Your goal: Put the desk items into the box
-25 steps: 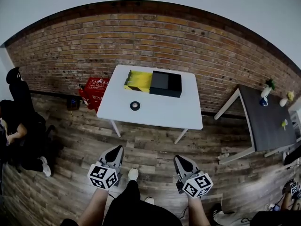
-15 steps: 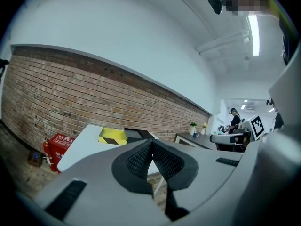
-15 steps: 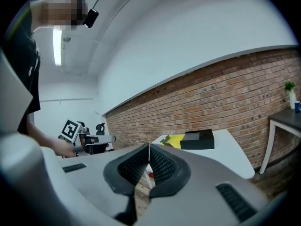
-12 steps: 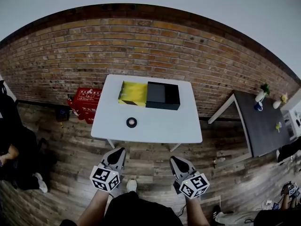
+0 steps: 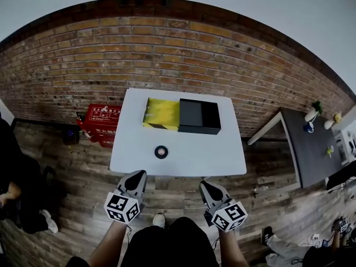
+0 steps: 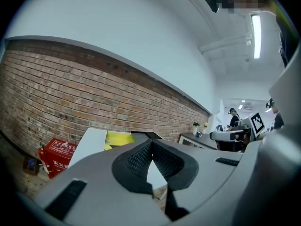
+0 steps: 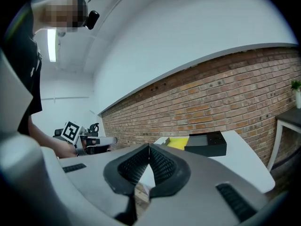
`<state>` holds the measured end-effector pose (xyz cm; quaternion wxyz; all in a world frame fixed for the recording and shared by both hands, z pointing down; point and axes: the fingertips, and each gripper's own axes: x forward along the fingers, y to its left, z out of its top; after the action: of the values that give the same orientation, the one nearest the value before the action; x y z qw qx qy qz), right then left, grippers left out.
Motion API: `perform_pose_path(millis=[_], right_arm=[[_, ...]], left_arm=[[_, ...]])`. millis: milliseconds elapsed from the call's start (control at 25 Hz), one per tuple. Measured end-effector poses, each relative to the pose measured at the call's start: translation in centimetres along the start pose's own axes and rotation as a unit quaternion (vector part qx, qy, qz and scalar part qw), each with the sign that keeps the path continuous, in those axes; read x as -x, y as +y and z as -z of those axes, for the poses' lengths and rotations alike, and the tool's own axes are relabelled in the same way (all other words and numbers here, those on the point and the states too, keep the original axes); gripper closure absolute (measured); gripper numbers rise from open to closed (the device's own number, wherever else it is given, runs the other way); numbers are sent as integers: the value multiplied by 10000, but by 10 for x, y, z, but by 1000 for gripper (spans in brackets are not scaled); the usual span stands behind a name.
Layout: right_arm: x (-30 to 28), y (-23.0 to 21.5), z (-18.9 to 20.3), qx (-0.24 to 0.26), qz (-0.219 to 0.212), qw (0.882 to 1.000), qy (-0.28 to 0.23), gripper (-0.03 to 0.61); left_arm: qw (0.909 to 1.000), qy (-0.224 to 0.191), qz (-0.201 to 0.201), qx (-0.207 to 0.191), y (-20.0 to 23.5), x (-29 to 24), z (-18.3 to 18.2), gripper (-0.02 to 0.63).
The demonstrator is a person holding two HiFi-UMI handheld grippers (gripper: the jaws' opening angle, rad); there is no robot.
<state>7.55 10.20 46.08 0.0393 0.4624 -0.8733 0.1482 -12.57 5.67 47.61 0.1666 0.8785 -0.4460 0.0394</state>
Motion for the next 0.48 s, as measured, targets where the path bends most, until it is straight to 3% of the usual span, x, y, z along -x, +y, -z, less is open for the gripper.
perform_pose_path(millis=[480], right_arm=[[-61,-30,-17,-72,-285,9995,70,557]], left_arm=[[9997,164,-142,114,37,-37,-1,600]])
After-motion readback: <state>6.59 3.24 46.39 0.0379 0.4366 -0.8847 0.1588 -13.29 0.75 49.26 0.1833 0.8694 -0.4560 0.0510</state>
